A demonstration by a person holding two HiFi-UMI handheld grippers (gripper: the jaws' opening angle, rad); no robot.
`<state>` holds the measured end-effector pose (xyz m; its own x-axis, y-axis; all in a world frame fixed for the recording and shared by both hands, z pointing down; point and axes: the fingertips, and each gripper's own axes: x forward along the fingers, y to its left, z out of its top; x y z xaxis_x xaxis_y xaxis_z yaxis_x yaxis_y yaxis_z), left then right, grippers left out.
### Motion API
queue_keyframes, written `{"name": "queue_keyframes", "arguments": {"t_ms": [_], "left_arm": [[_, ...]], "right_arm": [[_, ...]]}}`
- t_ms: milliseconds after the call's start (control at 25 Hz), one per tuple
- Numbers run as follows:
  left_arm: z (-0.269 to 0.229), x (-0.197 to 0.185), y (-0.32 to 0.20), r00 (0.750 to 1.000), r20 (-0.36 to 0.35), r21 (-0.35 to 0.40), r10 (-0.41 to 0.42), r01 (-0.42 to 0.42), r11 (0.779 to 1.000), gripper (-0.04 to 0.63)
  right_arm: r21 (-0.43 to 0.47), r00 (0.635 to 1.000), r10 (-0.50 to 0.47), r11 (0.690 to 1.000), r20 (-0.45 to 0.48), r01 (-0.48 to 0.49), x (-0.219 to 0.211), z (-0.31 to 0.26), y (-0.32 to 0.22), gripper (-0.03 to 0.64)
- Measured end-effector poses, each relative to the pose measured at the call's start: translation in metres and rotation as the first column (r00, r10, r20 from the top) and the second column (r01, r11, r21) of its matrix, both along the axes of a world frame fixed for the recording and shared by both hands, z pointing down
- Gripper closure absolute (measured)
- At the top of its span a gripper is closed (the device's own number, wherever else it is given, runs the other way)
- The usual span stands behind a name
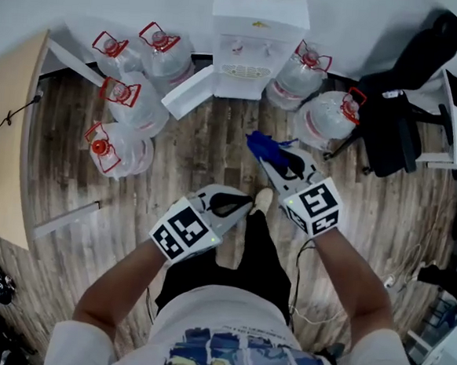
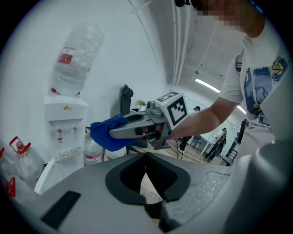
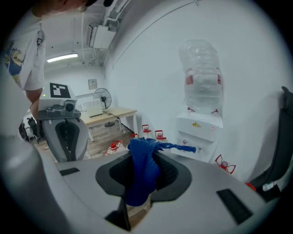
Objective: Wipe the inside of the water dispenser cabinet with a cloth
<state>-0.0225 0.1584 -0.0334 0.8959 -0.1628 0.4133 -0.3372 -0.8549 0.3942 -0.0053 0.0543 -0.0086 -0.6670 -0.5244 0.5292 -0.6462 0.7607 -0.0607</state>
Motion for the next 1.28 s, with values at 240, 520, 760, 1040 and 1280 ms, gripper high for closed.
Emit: {"name": "queue_keyframes", "arguments": {"t_ms": [240, 520, 760, 1040, 1280], "left_arm": [[0.044, 0.052, -0.068, 0.999, 0.027, -0.021, -0.04, 0.041, 0.999, 0.597], [0.123, 0.107, -0.147, 0.989, -0.05, -0.037, -0.139, 0.137, 0.99, 0.597], [0.228, 0.11, -0.183, 0.985, -0.094, -0.046, -0.144, 0.14, 0.989, 0.597], [0.351, 0.088, -0.208, 0.983, -0.12, -0.047, -0.137, 0.133, 0.99, 0.597], [0.422, 0.072, -0.214, 0.983, -0.135, -0.044, -0.126, 0.121, 0.992, 0.597]], "right_arm": [[-0.01, 0.983, -0.181, 0.983, -0.037, 0.181, -0.008, 0.061, -0.095, 0.529], [-0.025, 0.954, -0.283, 0.959, -0.096, 0.282, 0.01, 0.185, -0.171, 0.529], [0.001, 0.95, -0.265, 0.963, -0.165, 0.269, 0.009, 0.346, -0.224, 0.529], [0.071, 0.975, -0.108, 0.99, -0.195, 0.124, 0.006, 0.513, -0.286, 0.529], [0.155, 0.99, 0.098, 0.985, -0.098, -0.082, 0.012, 0.608, -0.355, 0.531]]}}
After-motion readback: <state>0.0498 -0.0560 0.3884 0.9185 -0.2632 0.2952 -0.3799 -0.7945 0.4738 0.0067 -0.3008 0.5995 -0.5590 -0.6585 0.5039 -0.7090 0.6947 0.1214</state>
